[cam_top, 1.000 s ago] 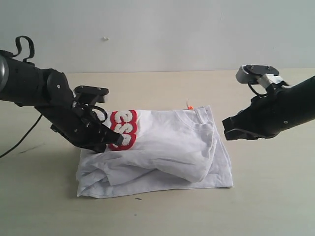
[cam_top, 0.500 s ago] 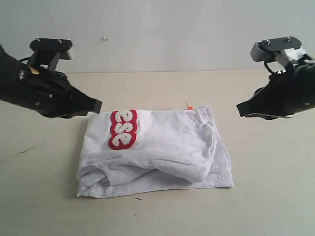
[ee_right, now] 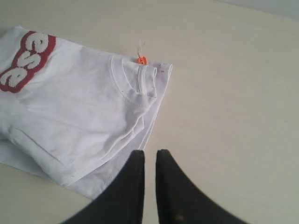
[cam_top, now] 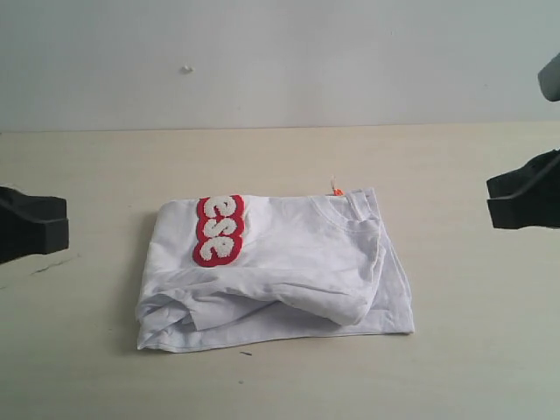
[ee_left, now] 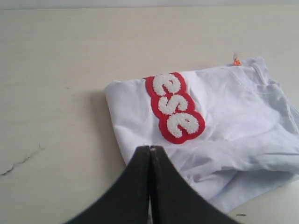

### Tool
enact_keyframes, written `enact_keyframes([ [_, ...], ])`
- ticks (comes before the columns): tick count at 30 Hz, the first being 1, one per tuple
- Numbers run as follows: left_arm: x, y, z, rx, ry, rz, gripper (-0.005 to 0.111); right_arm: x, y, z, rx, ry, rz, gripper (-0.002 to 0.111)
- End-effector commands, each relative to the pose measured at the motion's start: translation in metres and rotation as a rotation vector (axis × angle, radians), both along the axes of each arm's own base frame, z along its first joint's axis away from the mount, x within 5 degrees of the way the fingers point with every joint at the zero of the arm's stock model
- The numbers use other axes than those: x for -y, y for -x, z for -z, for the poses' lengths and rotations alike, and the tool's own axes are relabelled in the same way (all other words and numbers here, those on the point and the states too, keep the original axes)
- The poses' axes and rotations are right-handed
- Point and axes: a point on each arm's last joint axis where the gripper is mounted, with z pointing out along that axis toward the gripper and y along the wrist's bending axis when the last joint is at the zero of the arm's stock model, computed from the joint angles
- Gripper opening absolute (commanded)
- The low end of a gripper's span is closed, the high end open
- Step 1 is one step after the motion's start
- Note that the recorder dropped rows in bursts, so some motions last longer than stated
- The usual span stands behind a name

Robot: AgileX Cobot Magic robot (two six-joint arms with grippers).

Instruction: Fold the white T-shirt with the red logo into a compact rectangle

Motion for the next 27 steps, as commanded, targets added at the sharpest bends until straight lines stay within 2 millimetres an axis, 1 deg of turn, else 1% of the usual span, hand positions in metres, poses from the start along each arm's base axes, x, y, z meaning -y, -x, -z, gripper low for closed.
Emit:
enact_keyframes([
  [1, -0.009, 0.018, -0.003, 0.041, 0.055, -0.026, 0.000, 0.000, 0.019, -0.009, 0.069, -0.003, 0.004, 0.011],
  [2, -0.013, 0.026, -0.003, 0.063, 0.065, -0.025, 0.000, 0.000, 0.026, -0.012, 0.088, -0.017, 0.011, 0.011],
  [6, -0.019, 0.040, -0.002, 0.093, 0.083, -0.026, 0.000, -0.001, 0.038, -0.018, 0.126, -0.033, 0.017, 0.011],
  [12, -0.023, 0.053, 0.001, 0.082, 0.090, -0.011, 0.000, -0.002, 0.048, -0.018, 0.131, -0.037, 0.001, 0.011],
  [17, -0.024, 0.058, 0.000, 0.069, 0.100, -0.002, 0.000, -0.003, 0.050, -0.017, 0.109, -0.053, -0.004, 0.011],
  [27, -0.024, 0.058, 0.000, 0.071, 0.096, 0.000, 0.000, -0.003, 0.049, -0.019, 0.117, -0.088, 0.029, 0.011],
])
